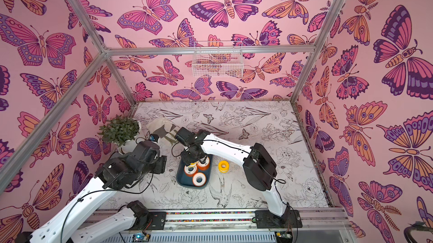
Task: Put the sealing tape into the storage box
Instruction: Pick up the sealing tape at the center of the board, then place the sealing tape in the storage box.
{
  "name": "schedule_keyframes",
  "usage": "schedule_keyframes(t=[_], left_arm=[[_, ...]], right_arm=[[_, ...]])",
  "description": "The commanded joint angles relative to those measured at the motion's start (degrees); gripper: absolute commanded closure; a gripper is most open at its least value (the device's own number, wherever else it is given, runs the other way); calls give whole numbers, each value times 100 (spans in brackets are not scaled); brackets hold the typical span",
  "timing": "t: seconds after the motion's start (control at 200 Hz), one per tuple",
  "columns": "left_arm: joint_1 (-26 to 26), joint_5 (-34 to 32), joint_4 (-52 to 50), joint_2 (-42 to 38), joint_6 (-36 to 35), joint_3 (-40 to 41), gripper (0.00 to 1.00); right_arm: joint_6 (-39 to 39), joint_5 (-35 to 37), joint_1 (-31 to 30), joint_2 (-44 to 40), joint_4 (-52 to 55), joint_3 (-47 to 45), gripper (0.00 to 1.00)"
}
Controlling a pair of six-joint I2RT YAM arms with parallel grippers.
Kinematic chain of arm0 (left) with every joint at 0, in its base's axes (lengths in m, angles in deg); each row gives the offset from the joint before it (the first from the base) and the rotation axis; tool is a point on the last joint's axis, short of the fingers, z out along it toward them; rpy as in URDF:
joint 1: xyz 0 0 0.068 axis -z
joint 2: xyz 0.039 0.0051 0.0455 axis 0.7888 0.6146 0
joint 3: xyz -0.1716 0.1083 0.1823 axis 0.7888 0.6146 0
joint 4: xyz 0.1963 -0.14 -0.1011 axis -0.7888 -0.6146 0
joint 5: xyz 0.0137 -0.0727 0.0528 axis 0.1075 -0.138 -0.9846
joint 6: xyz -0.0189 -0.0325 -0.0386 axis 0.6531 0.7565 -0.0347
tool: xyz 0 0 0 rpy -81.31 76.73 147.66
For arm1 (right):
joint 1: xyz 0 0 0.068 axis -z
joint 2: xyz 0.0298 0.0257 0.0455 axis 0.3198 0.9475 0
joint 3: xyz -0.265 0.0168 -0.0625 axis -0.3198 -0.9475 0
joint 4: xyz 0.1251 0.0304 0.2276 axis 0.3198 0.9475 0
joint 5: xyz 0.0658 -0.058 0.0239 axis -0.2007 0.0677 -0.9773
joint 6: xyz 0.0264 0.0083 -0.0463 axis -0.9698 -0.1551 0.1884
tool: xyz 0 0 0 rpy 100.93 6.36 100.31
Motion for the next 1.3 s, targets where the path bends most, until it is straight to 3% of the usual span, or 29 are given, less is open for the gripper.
schedule_keyframes(t=[0.0,0.856,1.131,1.292], left_arm=[[-42,-69,7,31,44,92,30],[-64,138,27,186,-14,101,29],[-76,147,30,189,-9,101,29],[-82,149,24,193,-9,101,30]], right_arm=[[121,-102,-121,134,279,220,40],[166,214,-303,-269,213,-819,41],[147,-67,-298,-311,17,-783,41],[174,115,-298,-170,60,-510,41]])
